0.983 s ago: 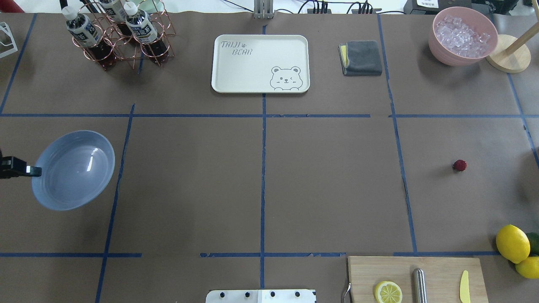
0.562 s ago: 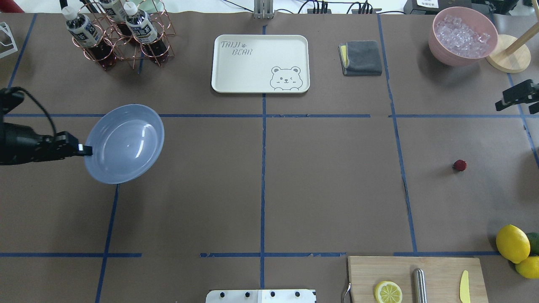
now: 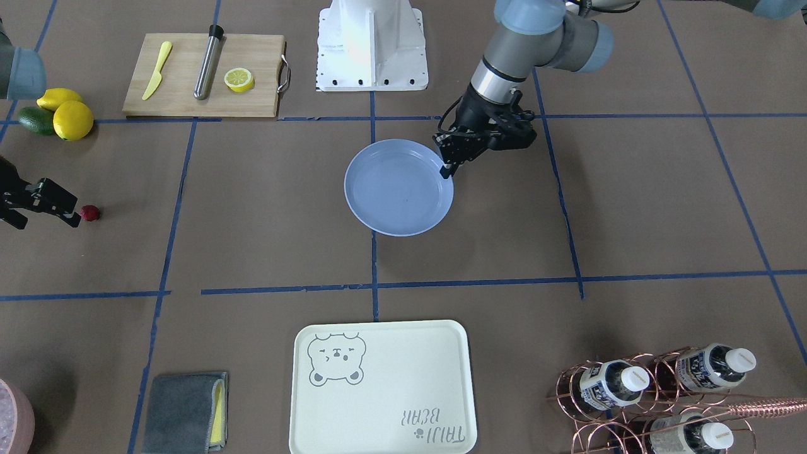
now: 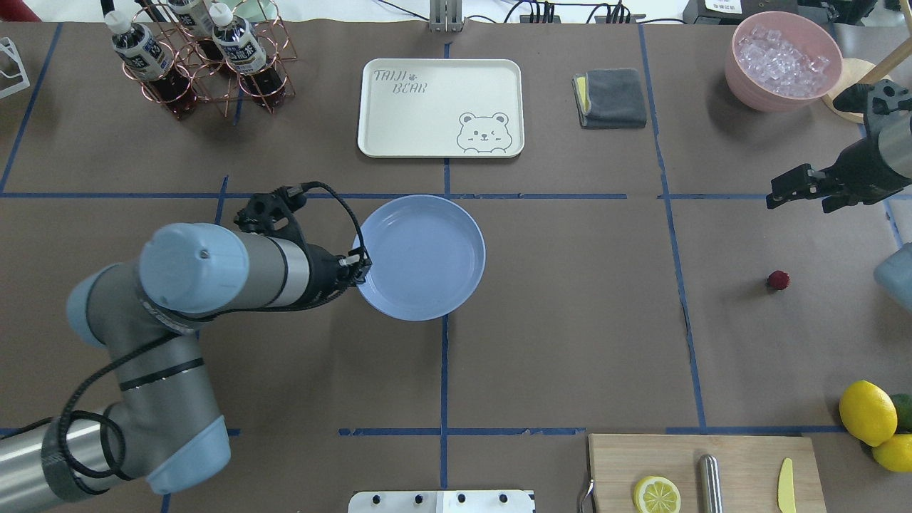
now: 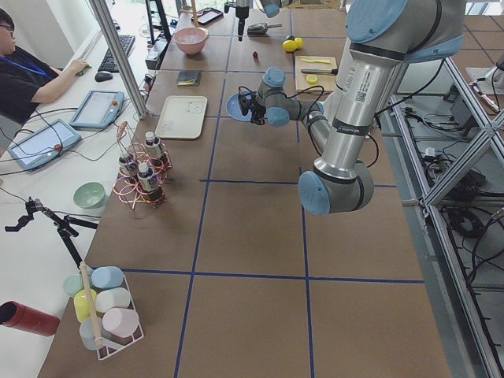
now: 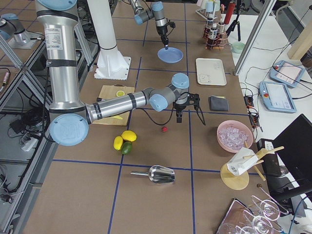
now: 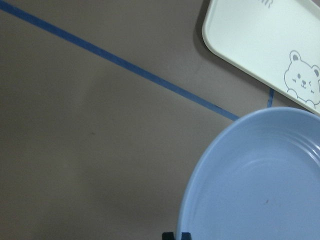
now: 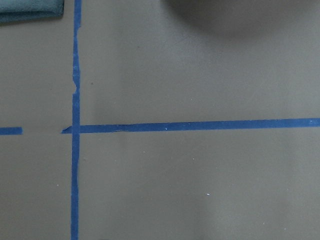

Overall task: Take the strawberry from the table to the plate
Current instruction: 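Carry the plate to table centre with left gripper while right gripper nears strawberry, then release the plate and raise the left gripper while the right gripper grasps the strawberry, then carry the strawberry with the right gripper over the blue plate while the left arm withdraws, then lower the strawberry onto the plate and open the right gripper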

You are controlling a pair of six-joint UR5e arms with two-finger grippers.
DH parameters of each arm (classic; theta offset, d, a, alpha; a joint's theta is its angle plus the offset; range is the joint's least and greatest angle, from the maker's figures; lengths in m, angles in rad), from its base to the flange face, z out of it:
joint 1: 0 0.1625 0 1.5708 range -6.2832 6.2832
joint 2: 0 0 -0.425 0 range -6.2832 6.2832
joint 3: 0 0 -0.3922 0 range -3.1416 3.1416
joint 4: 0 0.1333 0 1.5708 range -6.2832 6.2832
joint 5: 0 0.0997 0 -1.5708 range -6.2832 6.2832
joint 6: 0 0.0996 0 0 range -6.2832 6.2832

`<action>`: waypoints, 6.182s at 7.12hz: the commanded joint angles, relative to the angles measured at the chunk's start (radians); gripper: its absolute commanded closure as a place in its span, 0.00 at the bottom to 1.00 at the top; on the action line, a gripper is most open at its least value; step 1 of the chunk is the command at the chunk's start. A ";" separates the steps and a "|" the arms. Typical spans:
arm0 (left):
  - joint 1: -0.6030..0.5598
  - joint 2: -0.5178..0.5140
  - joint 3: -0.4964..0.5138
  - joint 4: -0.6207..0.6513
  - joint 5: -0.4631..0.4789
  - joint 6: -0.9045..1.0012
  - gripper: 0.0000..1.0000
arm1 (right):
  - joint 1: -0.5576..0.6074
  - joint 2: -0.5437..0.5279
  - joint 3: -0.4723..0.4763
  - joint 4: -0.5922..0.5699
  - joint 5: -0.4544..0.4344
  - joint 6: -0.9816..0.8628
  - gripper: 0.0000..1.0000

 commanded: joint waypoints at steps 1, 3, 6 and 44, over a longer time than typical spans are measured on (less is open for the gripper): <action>0.073 -0.053 0.082 0.013 0.077 -0.017 1.00 | -0.003 -0.003 0.003 0.001 0.001 0.002 0.00; 0.076 -0.056 0.076 0.013 0.074 -0.016 0.79 | -0.003 -0.009 0.003 0.001 0.001 0.002 0.00; 0.056 -0.046 -0.005 0.022 0.065 -0.005 0.00 | -0.040 -0.044 0.004 0.020 -0.024 0.002 0.00; -0.855 0.281 0.056 0.284 -0.380 1.465 0.00 | -0.641 0.741 -0.281 -0.218 -0.429 0.525 1.00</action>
